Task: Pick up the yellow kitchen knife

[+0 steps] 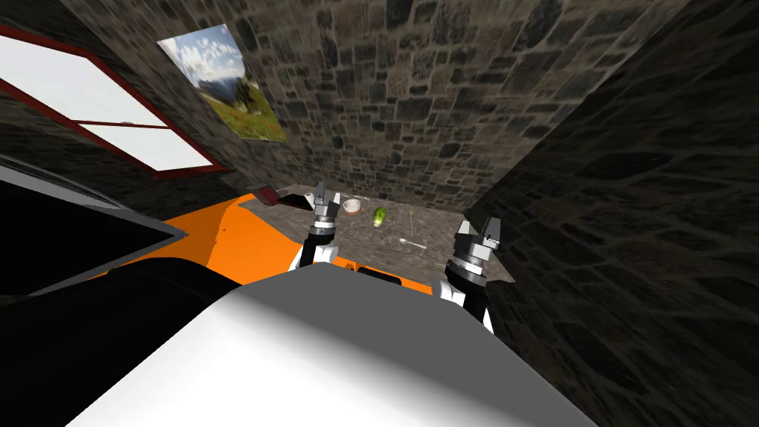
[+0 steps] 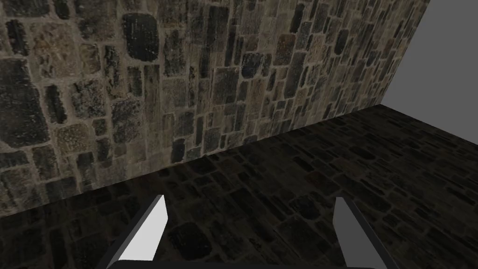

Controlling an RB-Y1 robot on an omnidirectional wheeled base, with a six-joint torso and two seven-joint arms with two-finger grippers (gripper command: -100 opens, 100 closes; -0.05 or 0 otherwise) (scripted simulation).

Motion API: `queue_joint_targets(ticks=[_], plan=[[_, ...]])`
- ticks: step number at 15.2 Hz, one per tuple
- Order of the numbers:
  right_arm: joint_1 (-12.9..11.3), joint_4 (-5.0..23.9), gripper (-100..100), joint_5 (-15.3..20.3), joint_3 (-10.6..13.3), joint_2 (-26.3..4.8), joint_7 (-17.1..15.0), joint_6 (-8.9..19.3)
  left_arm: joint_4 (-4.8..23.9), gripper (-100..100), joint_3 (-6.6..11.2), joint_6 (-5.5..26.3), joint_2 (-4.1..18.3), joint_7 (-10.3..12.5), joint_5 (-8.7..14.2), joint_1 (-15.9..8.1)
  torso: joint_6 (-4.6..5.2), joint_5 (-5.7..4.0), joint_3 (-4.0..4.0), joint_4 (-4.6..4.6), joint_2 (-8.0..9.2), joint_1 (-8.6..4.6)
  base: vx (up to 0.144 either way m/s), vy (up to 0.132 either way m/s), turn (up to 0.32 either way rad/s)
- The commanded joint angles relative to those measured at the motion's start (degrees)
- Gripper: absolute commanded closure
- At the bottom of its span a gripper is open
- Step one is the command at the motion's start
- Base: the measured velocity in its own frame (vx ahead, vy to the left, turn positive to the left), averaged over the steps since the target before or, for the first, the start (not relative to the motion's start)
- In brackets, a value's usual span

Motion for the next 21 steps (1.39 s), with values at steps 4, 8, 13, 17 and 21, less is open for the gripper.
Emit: queue_joint_targets(ticks=[4,8,13,17,21], plan=[[1.1,1.0,-100,1.1,-0.2,-5.7,1.0,0.0,0.0,0,0.0,0.0,0.0,0.0,0.0,0.0,-0.02,-0.01,0.03,0.01,0.06,-0.08,-0.015,-0.014,0.126],[2.3,2.0,-100,2.4,-0.5,-9.9,2.2,0.0,0.0,0,0.0,0.0,0.0,0.0,0.0,0.0,-0.01,-0.03,0.06,0.02,0.1,-0.13,-0.022,-0.024,0.149],[3.8,3.3,-100,4.0,-0.8,-15.2,3.6,0.1,0.0,0,0.0,0.0,0.0,0.0,0.0,0.0,-0.03,-0.03,0.08,0.03,0.15,-0.17,-0.033,-0.028,0.202],[5.7,4.9,-100,5.9,-1.1,-20.6,5.4,0.1,0.0,0,0.0,0.0,0.0,0.0,0.0,0.0,-0.06,-0.04,0.08,0.03,0.14,-0.2,-0.036,-0.034,0.272],[7.9,6.7,-100,8.1,-1.5,-25.2,7.4,0.2,0.0,0,0.0,0.0,0.0,0.0,0.0,0.0,-0.04,-0.04,0.06,0.02,0.1,-0.18,-0.031,-0.028,0.221]])
